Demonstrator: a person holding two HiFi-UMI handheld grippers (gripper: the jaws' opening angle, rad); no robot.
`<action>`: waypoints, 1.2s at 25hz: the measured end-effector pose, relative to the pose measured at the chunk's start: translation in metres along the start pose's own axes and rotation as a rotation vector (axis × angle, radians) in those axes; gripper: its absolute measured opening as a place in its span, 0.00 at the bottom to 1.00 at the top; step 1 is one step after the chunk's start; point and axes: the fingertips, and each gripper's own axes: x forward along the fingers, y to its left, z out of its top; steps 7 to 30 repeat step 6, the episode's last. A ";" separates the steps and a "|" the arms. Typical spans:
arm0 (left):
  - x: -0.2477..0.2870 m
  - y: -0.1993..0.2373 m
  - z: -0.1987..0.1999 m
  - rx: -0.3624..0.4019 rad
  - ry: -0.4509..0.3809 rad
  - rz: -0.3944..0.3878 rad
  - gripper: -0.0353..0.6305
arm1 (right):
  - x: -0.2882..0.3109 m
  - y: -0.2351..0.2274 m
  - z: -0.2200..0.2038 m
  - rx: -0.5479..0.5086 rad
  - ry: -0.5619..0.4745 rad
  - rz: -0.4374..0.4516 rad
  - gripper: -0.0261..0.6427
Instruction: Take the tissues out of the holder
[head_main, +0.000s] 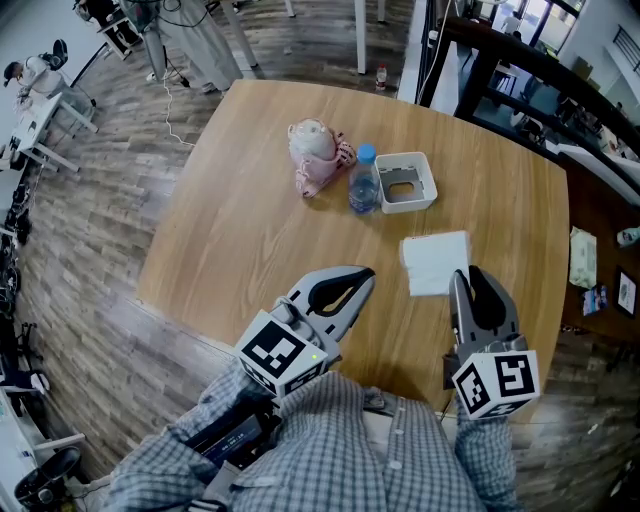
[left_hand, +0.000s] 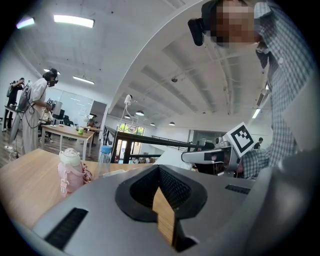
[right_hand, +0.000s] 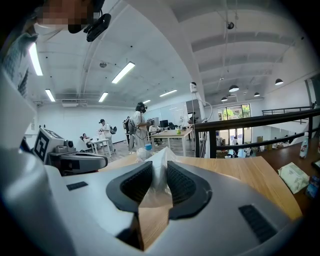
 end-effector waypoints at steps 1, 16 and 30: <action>0.000 0.000 0.000 -0.001 0.001 0.001 0.06 | 0.000 0.000 0.000 0.002 0.001 -0.002 0.19; -0.002 0.002 -0.003 -0.018 0.038 0.014 0.06 | 0.001 0.002 0.000 -0.004 -0.003 0.005 0.19; -0.002 0.002 -0.003 -0.018 0.038 0.014 0.06 | 0.001 0.002 0.000 -0.004 -0.003 0.005 0.19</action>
